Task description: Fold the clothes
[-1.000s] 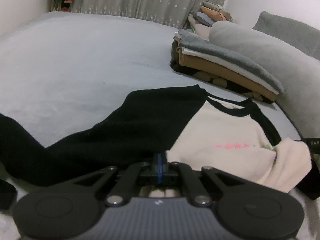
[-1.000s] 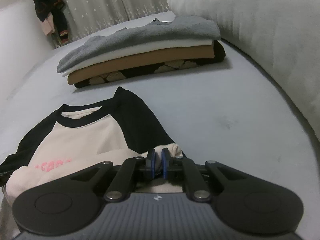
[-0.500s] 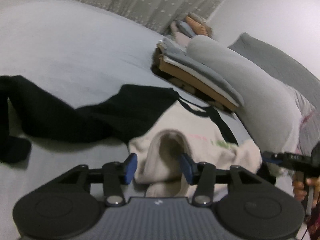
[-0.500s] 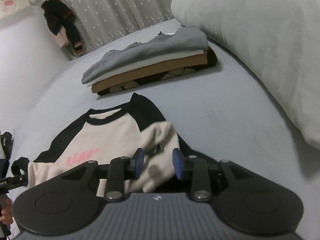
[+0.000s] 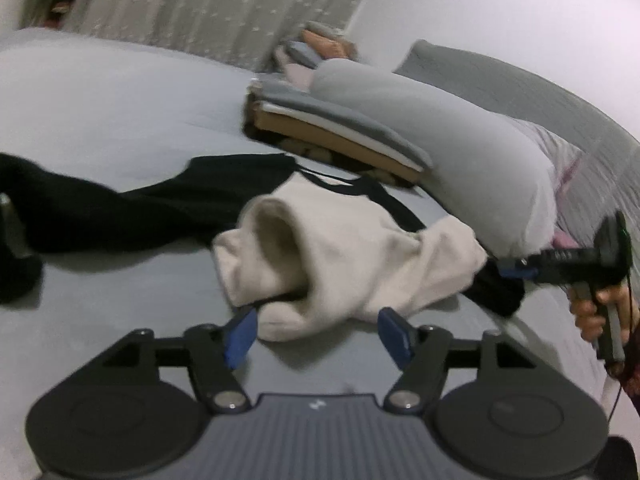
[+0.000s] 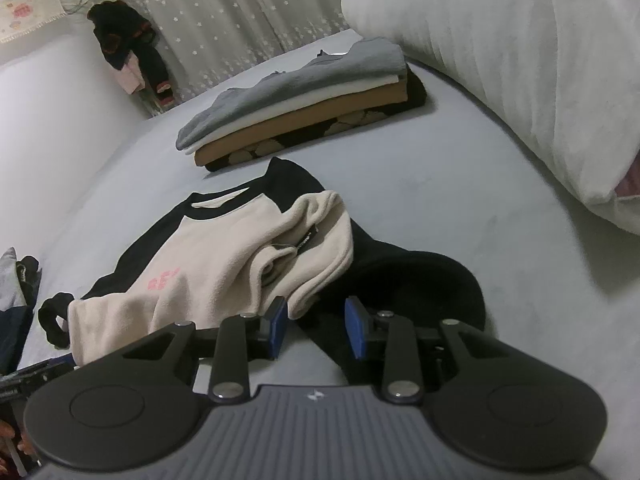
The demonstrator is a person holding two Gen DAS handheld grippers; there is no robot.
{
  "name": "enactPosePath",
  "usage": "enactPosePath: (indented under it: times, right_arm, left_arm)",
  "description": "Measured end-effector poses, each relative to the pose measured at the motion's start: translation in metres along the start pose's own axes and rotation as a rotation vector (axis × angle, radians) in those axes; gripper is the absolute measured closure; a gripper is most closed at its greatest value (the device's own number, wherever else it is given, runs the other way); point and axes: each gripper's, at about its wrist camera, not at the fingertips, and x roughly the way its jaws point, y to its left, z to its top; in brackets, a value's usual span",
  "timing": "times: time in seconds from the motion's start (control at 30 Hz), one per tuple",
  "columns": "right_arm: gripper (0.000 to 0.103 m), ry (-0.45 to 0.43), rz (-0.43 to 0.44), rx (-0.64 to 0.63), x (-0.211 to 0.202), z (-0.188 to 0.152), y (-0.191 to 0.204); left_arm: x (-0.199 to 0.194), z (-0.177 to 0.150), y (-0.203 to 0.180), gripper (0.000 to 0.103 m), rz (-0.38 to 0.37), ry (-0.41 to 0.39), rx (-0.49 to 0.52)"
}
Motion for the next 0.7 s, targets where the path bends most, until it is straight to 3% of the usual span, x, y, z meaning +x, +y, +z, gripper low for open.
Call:
enactPosePath:
  times: [0.07, 0.17, 0.3, 0.57, 0.67, 0.7]
  right_arm:
    - [0.069, -0.008, 0.010, -0.003, 0.000, 0.001, 0.003]
    - [0.069, -0.015, 0.029, -0.011, 0.003, 0.007, 0.008]
    - [0.069, -0.023, 0.051, -0.002, 0.012, 0.016, 0.013]
    - [0.069, -0.008, 0.056, 0.005, 0.036, 0.025, 0.021]
    - [0.070, -0.003, 0.041, 0.009, 0.048, 0.024, 0.022]
    - [0.073, -0.006, 0.036, 0.011, 0.050, 0.023, 0.023]
  left_arm:
    - [0.002, -0.003, -0.006, 0.035, -0.013, 0.005, 0.033]
    - [0.009, -0.009, -0.016, 0.036, 0.025, 0.015, 0.107]
    - [0.020, -0.011, -0.015, 0.042, 0.076, 0.016, 0.123]
    - [0.013, -0.008, 0.006, 0.043, 0.165, -0.042, 0.037]
    - [0.018, -0.006, 0.014, 0.045, 0.149, -0.028, -0.023]
    - [0.020, -0.006, 0.014, 0.051, 0.143, -0.022, -0.032]
